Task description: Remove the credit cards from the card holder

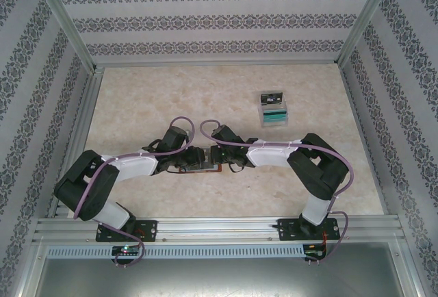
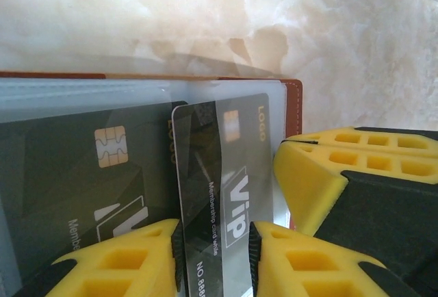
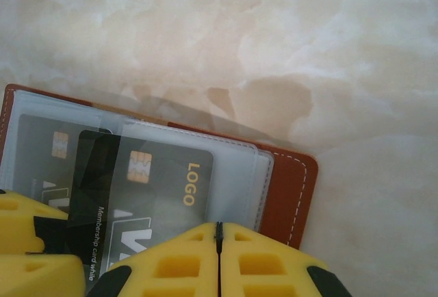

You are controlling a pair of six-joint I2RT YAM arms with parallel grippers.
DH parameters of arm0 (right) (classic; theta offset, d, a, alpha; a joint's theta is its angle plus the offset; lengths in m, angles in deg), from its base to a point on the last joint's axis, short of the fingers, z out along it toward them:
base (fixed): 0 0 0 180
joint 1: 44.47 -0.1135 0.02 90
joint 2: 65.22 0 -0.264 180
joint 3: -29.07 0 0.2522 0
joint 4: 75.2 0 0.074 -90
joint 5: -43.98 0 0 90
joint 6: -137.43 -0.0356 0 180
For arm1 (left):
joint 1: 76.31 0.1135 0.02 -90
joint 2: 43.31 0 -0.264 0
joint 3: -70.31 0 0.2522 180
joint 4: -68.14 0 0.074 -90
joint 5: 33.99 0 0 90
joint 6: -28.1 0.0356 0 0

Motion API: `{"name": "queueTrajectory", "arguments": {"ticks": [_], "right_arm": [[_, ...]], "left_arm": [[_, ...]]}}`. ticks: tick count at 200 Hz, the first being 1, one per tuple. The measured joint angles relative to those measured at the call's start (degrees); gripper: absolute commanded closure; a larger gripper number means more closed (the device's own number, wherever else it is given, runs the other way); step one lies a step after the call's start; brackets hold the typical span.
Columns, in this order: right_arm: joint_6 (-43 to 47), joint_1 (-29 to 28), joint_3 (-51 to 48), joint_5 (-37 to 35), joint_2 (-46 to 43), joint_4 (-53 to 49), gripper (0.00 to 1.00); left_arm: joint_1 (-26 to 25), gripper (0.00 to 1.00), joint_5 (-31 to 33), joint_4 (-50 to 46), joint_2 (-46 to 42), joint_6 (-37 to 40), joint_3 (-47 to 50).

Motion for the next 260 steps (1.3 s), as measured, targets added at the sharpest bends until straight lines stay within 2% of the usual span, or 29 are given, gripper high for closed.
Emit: {"name": "queueTrajectory", "arguments": {"ticks": [46, 63, 104, 126, 176, 260], "right_arm": [[0.0, 0.0, 0.0, 0.0, 0.0, 0.0, 0.92], [0.0, 0.0, 0.0, 0.0, 0.0, 0.0, 0.92], [-0.1, 0.0, 0.0, 0.0, 0.0, 0.0, 0.92], [-0.2, 0.0, 0.0, 0.0, 0.0, 0.0, 0.92], [-0.2, 0.0, 0.0, 0.0, 0.2, 0.1, 0.92], [-0.2, 0.4, 0.0, 0.0, 0.2, 0.4, 0.92]], "left_arm": [[0.0, 0.67, 0.0, 0.1, 0.0, -0.3, 0.0], [0.0, 0.71, 0.0, 0.2, 0.1, -0.4, 0.1], [0.0, 0.93, 0.2, 0.3, 0.4, -0.9, 0.5], [0.0, 1.00, 0.2, 0.3, 0.4, -0.9, 0.6], [0.9, 1.00, 0.2, -0.8, -1.4, -0.2, 0.6], [6.1, 1.00, -1.1, -4.5, -8.3, 2.6, 3.6]]}}
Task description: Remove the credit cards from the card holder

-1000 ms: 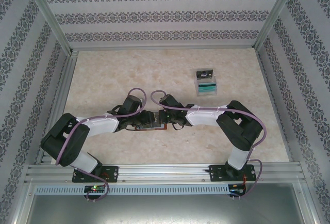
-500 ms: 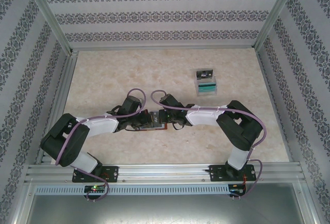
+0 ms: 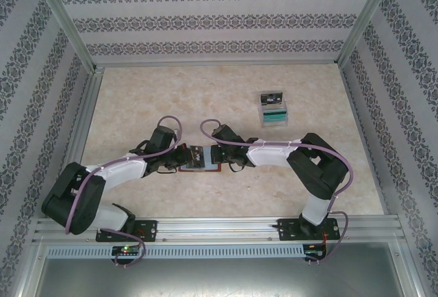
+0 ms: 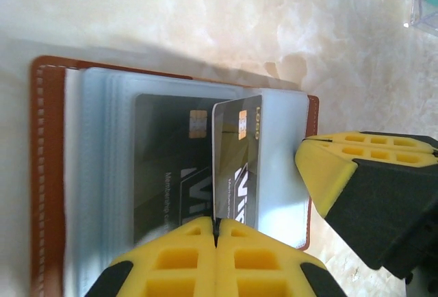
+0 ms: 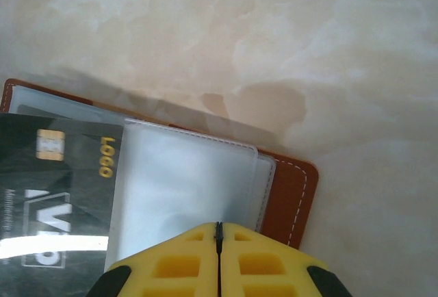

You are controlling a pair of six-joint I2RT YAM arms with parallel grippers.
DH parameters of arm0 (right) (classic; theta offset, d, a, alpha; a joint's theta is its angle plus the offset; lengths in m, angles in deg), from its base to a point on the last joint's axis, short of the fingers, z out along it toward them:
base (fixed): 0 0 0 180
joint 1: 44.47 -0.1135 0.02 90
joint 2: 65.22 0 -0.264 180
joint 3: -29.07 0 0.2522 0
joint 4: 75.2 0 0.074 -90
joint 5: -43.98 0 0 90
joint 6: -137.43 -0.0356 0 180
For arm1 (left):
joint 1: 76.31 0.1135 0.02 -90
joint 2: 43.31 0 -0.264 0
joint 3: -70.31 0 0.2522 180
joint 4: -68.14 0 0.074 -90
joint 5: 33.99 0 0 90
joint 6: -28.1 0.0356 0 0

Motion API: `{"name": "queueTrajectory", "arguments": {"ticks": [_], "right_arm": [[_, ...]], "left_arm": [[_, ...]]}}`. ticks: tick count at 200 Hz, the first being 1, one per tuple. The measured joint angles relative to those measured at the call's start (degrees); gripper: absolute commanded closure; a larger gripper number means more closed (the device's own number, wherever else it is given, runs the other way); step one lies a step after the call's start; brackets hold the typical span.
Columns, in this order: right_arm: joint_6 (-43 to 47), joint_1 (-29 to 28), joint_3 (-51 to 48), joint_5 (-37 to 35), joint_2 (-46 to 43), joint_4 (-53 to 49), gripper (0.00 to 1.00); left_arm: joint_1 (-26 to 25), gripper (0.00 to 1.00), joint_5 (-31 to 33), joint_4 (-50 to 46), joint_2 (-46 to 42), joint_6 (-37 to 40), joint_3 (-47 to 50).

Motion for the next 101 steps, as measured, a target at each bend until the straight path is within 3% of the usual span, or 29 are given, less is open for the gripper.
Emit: {"name": "queueTrajectory", "arguments": {"ticks": [45, 80, 101], "right_arm": [[0.0, 0.0, -0.1, 0.0, -0.1, 0.0, 0.88], [0.7, 0.0, -0.5, 0.7, -2.9, -1.0, 0.71], [1.5, 0.0, -0.7, 0.6, -7.7, -2.3, 0.53]], "left_arm": [[2.1, 1.00, 0.0, -4.5, -6.6, 1.5, 0.4], [2.2, 1.00, 0.1, -7.7, -11.6, 1.8, 0.7], [2.2, 1.00, 0.1, -9.9, -15.2, 2.1, 0.6]]}}
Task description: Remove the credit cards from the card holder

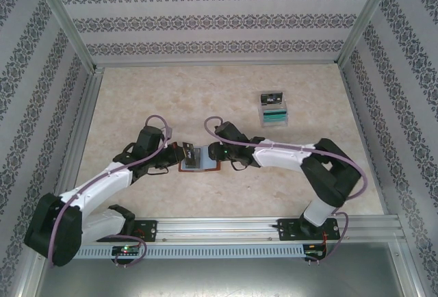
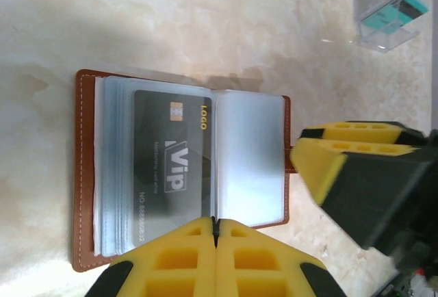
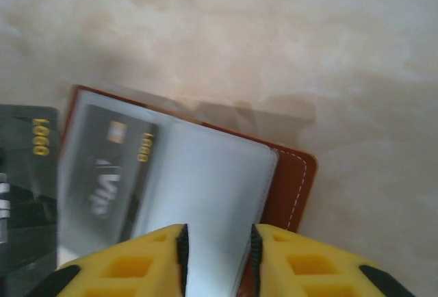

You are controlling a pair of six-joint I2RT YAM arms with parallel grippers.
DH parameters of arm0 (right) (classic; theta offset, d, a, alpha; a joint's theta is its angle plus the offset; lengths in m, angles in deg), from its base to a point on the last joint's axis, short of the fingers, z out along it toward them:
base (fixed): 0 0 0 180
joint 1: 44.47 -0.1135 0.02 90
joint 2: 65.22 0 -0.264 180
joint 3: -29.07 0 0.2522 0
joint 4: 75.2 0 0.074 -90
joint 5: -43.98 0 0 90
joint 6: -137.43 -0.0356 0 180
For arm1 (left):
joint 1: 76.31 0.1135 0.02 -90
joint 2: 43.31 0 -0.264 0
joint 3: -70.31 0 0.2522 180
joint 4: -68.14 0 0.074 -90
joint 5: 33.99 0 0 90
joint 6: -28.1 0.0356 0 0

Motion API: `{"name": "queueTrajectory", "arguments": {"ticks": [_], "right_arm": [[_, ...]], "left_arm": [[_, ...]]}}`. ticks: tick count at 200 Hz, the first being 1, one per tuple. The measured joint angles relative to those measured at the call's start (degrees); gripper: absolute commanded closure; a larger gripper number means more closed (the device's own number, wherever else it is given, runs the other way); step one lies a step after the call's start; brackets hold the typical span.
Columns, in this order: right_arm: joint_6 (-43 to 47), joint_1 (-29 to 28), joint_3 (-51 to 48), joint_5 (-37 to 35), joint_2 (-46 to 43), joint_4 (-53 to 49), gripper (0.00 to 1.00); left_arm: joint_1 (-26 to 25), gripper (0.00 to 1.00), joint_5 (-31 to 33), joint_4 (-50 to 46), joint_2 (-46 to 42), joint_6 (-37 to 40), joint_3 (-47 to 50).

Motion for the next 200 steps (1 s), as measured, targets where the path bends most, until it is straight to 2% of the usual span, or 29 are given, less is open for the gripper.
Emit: {"name": "queueTrajectory", "arguments": {"ticks": [37, 57, 94, 152, 175, 200], "right_arm": [[1.6, 0.5, -0.3, -4.2, -11.2, -1.8, 0.33], [2.7, 3.2, -1.6, -6.3, -16.4, -2.8, 0.32], [4.6, 10.3, -6.0, -8.6, -24.8, -4.6, 0.02], [6.3, 22.0, -11.0, -8.7, -33.4, -5.3, 0.02], [6.5, 28.6, -10.8, -7.5, -31.6, -4.5, 0.02], [6.3, 35.7, -8.6, -6.4, -25.2, -4.1, 0.02]], "left_arm": [[-0.1, 1.00, 1.0, -4.2, -4.3, 1.9, -3.0], [-1.0, 1.00, 1.6, -5.9, -4.6, 3.9, -6.1], [-5.6, 1.00, 4.7, -10.1, -1.6, 9.2, -15.8], [-15.9, 1.00, 13.9, -15.6, 11.6, 19.7, -32.5], [-17.0, 1.00, 15.0, -16.4, 14.5, 22.5, -36.3], [-17.0, 1.00, 15.9, -17.2, 15.2, 24.8, -37.8]]}}
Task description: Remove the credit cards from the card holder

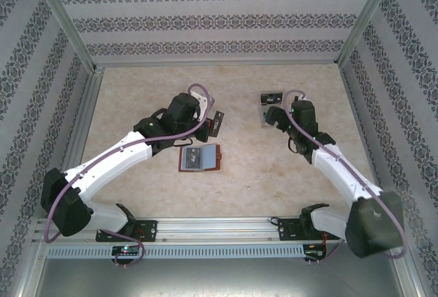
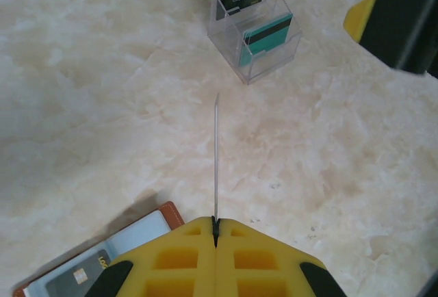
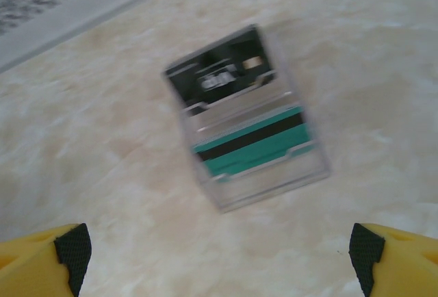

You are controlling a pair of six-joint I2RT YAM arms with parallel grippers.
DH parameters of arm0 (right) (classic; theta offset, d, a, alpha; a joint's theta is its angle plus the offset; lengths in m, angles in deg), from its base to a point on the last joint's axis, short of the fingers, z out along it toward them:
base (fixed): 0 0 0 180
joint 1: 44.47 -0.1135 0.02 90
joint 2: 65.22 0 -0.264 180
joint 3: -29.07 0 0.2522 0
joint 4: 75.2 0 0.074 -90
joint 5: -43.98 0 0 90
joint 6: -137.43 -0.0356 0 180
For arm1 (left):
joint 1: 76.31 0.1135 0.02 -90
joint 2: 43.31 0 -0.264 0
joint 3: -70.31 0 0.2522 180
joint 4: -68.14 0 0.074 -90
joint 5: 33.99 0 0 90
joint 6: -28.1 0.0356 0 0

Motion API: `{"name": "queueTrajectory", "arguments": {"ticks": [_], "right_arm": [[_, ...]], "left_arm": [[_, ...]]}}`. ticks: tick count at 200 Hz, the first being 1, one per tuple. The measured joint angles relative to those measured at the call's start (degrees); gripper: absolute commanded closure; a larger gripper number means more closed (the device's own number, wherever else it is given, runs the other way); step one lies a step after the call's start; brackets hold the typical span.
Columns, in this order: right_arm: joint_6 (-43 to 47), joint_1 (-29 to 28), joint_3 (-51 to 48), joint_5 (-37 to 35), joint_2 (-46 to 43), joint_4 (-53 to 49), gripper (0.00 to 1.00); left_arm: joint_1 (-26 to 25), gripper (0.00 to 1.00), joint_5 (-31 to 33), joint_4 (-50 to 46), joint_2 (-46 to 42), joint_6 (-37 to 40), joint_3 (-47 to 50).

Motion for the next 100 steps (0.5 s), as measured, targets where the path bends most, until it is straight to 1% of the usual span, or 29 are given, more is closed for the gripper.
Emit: {"name": "queueTrajectory", "arguments": {"ticks": [20, 41, 72, 100], "right_arm": [[-0.3, 4.2, 3.3, 1.3, 6.6, 1.0, 0.02], [-0.5, 7.0, 8.0, 4.0, 13.9, 2.4, 0.02], [-0.4, 9.4, 13.9, 9.7, 23.5, 5.8, 0.02], [0.0, 10.1, 16.8, 14.9, 29.5, 7.9, 0.02]], "left_arm": [[-0.1, 1.00, 0.4, -1.1, 0.0, 0.8, -0.9], [-0.2, 1.00, 0.5, -2.1, -0.4, 1.1, -1.0], [-0.3, 1.00, 0.9, -2.3, -3.6, 1.1, 0.9], [-0.3, 1.00, 1.7, -2.3, -6.6, 1.0, 3.0]]}}
